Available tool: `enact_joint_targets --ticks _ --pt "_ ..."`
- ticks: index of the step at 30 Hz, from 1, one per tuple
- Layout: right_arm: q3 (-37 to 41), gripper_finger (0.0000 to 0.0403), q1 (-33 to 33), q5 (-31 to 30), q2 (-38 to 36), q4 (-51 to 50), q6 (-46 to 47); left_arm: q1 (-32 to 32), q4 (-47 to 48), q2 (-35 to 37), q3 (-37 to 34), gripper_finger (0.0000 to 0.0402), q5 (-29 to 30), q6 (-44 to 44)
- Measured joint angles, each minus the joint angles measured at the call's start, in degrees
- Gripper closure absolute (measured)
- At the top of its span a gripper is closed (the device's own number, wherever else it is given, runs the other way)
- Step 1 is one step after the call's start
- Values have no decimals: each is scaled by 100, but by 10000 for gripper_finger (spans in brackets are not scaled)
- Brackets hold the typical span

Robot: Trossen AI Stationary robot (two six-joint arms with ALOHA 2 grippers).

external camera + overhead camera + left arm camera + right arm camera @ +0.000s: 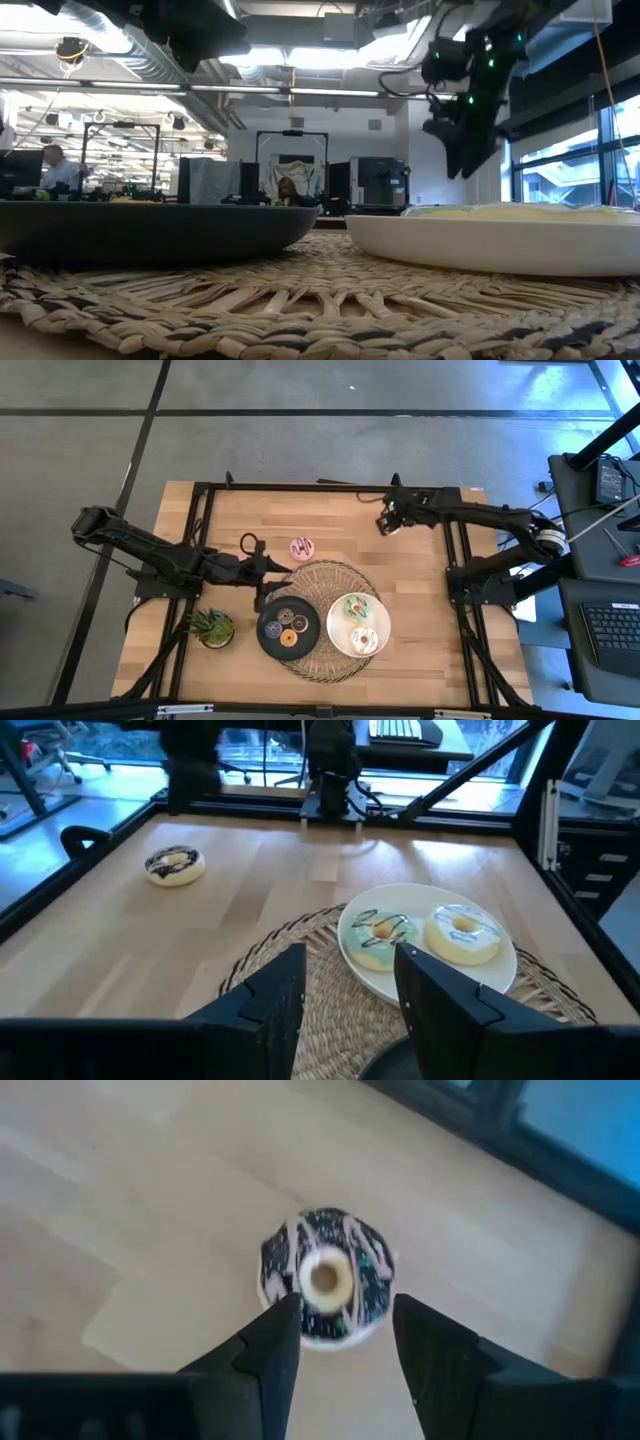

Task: Pick & Place donuts
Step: Put the large black donut on the white plate

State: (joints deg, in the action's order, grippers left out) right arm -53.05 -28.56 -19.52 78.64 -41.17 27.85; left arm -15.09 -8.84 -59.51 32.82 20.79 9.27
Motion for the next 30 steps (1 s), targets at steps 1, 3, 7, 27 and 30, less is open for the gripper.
enact_joint_targets --ticks 1,3,7,27,30 --pt "112 240 -185 191 7 233 -126 0 6 0 0 253 -39 1" --pt "309 240 -473 436 37 736 -366 0 2 0 0 253 -73 1" --pt "623 240 -868 507 182 1247 -546 -17 3 0 0 250 -95 1" --pt "1029 244 -1126 585 1450 2180 -699 -17 4 0 0 252 -115 54" --pt "1026 264 -1126 607 1479 2177 -742 -17 4 0 0 253 -115 52"
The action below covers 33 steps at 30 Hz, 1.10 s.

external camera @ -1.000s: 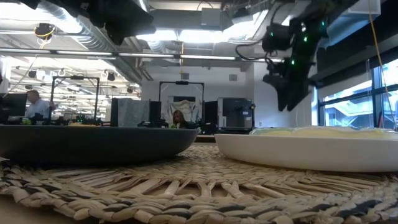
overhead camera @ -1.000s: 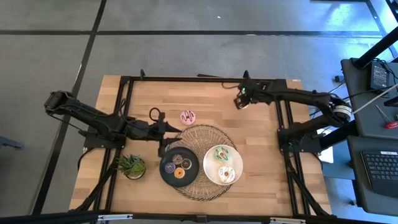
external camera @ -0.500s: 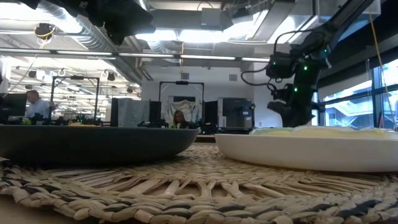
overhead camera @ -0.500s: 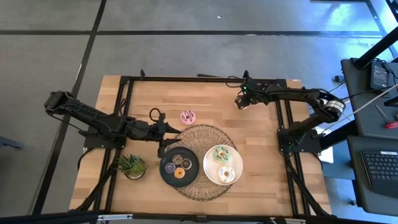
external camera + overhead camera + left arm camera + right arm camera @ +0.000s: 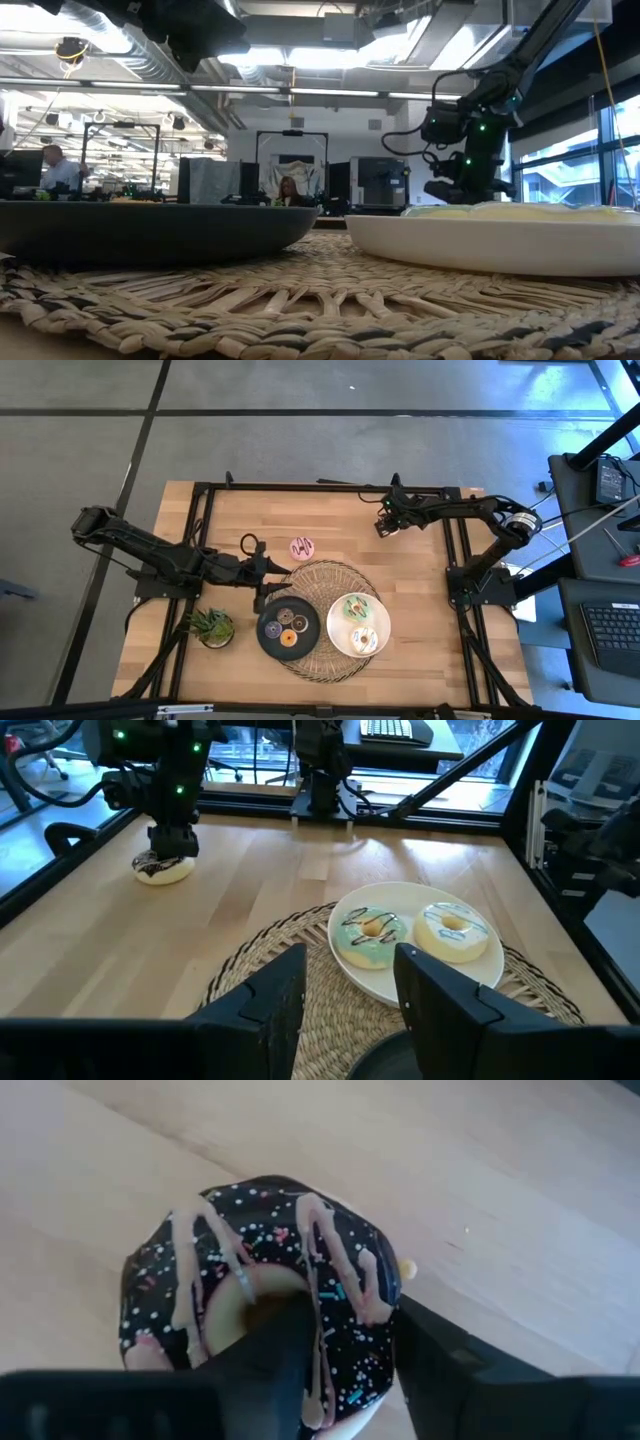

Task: Pick & Place donuts
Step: Put the large black donut on the white plate

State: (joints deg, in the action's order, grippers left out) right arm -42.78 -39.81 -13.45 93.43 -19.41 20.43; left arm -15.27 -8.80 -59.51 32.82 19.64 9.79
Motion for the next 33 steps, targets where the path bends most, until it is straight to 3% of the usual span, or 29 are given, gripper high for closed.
enact_joint_targets --ticks 9,16,22,28,33 --pt "42 383 -6 -26 -530 -192 -629 0 0 -2 0 251 2 -2" --pt "35 376 582 414 -1534 -483 -670 0 0 -2 0 252 2 -3" --pt "33 387 2076 1109 -2248 -681 -62 1 0 -4 0 250 31 -3" --pt "-261 383 3908 1105 -2408 -434 798 0 0 -4 0 253 39 -3" --pt "-952 385 5047 815 -1973 -521 1105 0 0 -4 0 249 42 -5"
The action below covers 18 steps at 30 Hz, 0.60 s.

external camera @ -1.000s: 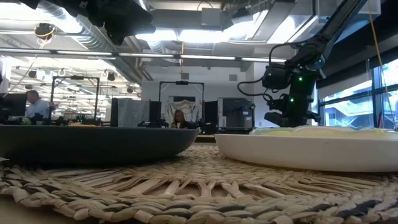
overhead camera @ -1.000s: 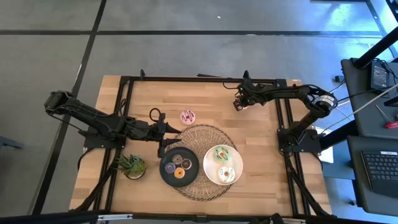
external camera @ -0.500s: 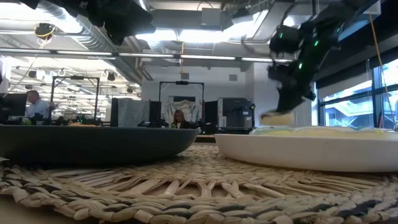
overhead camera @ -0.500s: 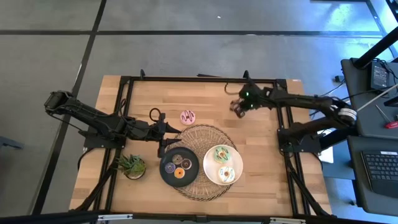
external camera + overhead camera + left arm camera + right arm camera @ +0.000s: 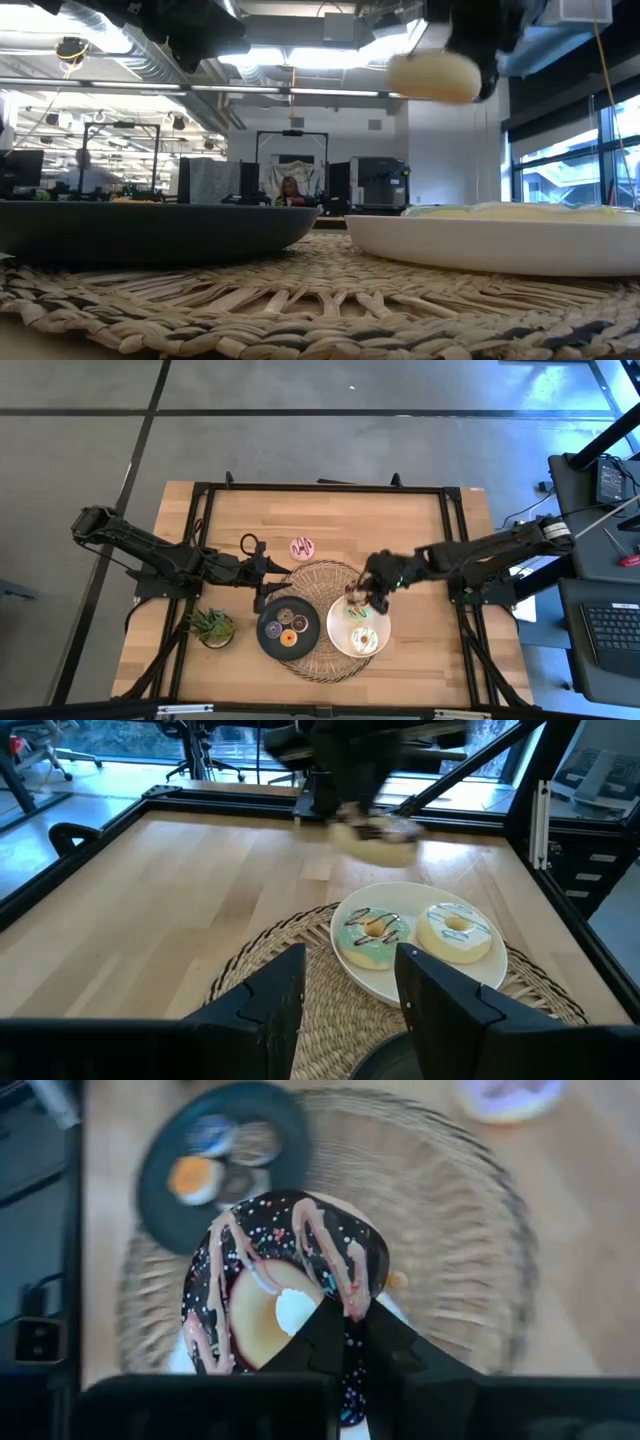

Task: Pick & Place donuts
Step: Put the large black donut on the white plate

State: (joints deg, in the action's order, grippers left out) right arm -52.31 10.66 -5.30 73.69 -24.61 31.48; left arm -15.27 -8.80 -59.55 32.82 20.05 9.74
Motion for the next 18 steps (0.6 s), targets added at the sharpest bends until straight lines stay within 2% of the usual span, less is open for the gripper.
enact_joint_targets --ticks 8,18 --pt "-1144 385 779 -215 1282 -644 371 1 0 0 0 253 0 2" --pt "-2325 380 985 -105 2765 -1783 718 1 0 0 0 252 -51 9"
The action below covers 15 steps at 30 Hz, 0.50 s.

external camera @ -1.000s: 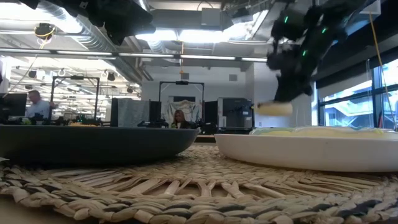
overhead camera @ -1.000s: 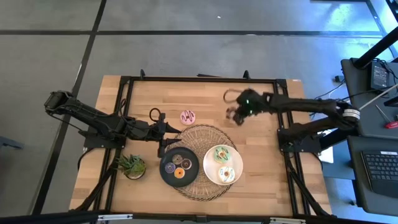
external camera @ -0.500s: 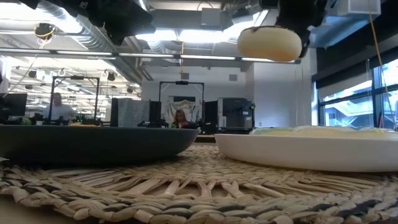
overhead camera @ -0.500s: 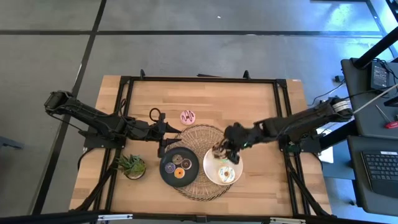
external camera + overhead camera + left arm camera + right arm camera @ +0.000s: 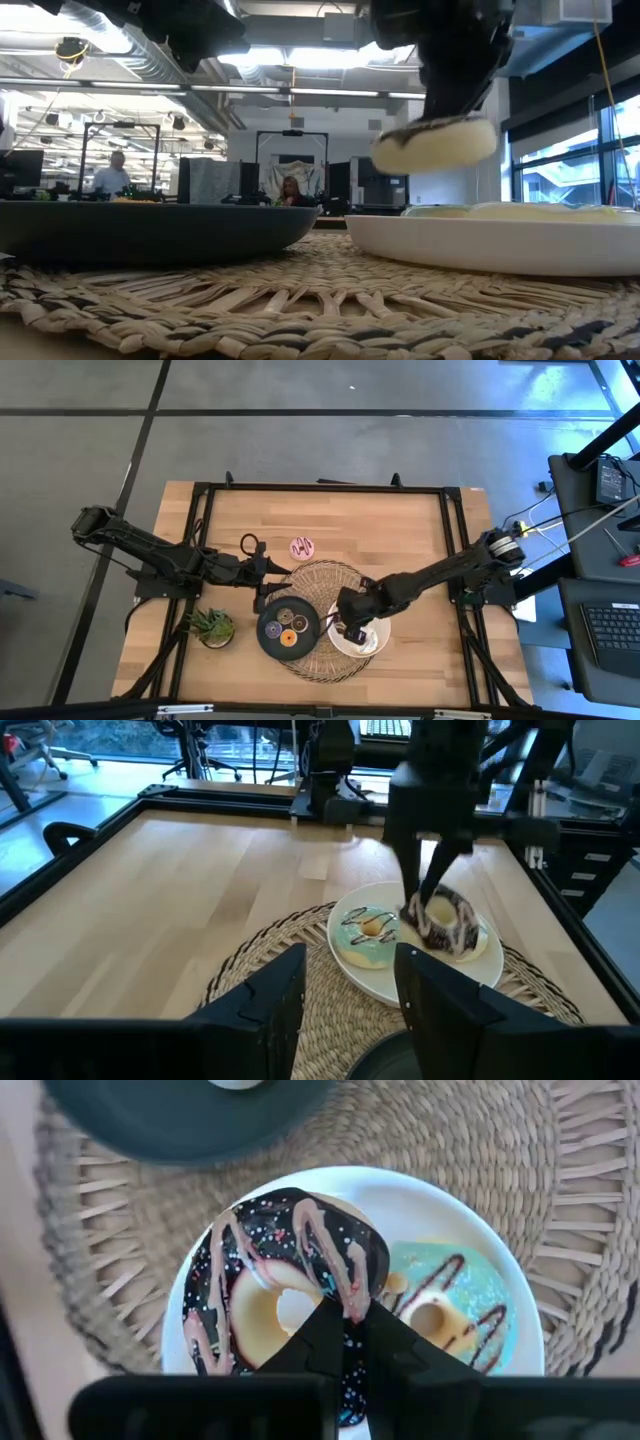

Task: Pick & Place donuts
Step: Put the large black donut on the white plate

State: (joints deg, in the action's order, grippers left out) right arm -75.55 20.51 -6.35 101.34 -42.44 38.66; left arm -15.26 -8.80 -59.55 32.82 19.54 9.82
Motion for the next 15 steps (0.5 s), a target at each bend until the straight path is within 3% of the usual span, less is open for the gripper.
enact_joint_targets --ticks 15 --pt "-203 378 0 59 581 134 -96 0 0 0 0 253 -10 3"
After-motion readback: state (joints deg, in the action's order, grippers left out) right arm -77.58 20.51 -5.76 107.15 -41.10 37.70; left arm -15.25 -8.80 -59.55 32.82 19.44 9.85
